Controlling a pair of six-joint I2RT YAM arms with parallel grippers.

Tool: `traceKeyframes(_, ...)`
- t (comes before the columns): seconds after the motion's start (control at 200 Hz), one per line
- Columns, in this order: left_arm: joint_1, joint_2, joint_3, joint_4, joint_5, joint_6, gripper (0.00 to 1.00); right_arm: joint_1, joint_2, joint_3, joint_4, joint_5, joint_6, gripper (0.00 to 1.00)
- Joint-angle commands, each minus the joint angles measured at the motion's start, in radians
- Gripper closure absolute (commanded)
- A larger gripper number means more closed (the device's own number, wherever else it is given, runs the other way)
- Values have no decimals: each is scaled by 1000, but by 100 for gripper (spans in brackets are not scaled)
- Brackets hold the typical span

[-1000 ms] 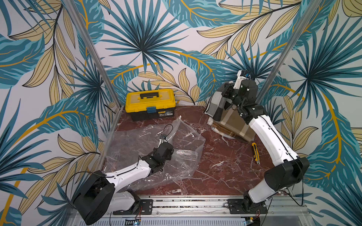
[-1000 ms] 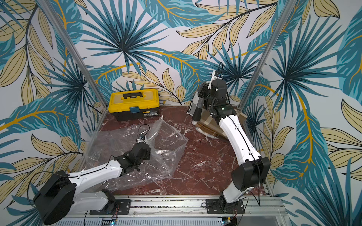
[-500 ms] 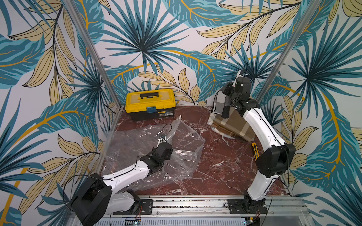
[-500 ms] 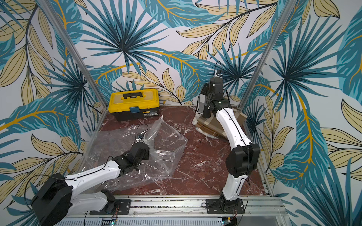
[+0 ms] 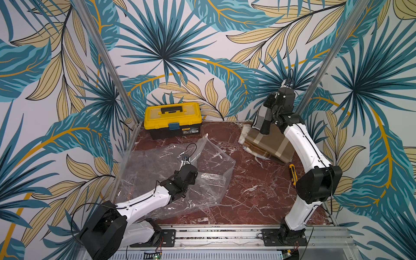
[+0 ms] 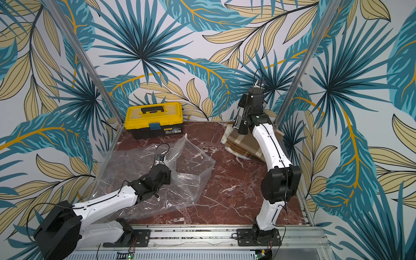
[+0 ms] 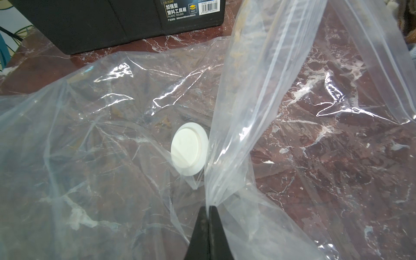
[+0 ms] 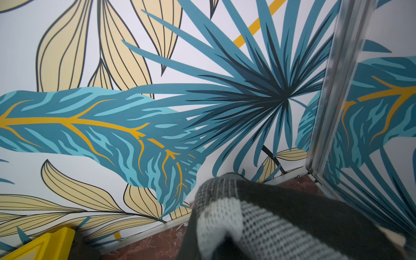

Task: Take the blanket out of the vacuum bag
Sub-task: Place the blanket at the corner of the board.

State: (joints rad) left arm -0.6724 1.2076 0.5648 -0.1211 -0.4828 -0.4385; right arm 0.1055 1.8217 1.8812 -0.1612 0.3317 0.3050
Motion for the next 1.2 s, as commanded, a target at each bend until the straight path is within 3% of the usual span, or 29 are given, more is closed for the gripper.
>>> traceKeyframes(0.0,7,-23,-17,-14,-10,-4,100,-18,23,44,98,26,-14,100)
traceKeyframes(0.536,7,-8,-36,3,-3,-2,100,-40,77,19,262,281,83,100)
traceKeyframes(0.716,8,16,-39,23,9,4,100,-44,11,-164,375,409,95,100)
traceKeyframes(0.937,9,42,-30,50,33,-2,100,-43,-113,-411,326,464,185,100)
traceKeyframes(1.197,9,76,-20,72,70,-1,100,-75,-271,-667,279,559,140,100)
